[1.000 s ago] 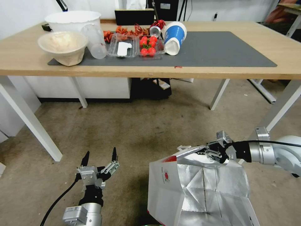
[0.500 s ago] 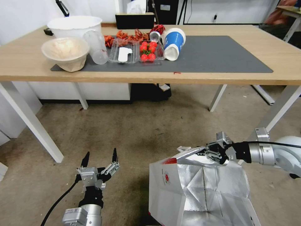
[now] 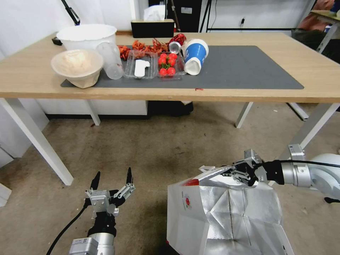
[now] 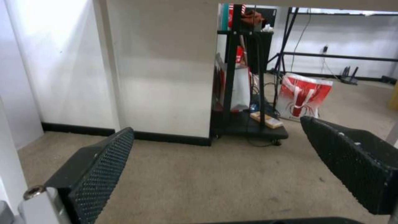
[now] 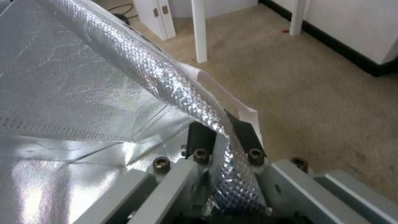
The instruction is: Pick up the food delivery bag from the floor and place it on the table.
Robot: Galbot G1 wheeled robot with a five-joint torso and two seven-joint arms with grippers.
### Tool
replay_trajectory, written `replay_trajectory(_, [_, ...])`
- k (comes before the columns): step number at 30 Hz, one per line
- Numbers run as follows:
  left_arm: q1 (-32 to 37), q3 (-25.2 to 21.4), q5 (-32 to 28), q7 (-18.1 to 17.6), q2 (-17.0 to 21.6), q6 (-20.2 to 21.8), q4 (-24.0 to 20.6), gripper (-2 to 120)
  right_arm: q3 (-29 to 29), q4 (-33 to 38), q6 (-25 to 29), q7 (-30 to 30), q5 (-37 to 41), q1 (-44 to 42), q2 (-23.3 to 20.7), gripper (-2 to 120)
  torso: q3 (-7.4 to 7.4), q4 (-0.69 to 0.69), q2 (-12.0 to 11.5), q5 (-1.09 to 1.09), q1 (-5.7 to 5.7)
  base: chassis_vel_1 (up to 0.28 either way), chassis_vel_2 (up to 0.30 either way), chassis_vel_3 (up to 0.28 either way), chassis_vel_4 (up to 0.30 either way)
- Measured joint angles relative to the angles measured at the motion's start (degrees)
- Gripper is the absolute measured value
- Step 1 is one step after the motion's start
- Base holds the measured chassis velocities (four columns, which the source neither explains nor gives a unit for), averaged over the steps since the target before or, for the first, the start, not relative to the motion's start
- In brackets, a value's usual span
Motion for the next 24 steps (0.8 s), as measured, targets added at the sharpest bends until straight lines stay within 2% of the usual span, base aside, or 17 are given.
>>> replay_trajectory(24, [0.01, 0.12, 0.22, 0.02, -0.14, 0.11, 0.21, 100, -0.25, -0.01, -0.02, -0.12, 0.17, 0.42, -0.19, 0, 3.74, 0.0, 5.27, 0.0, 1.57, 0.0, 0.0, 0.0, 0.0])
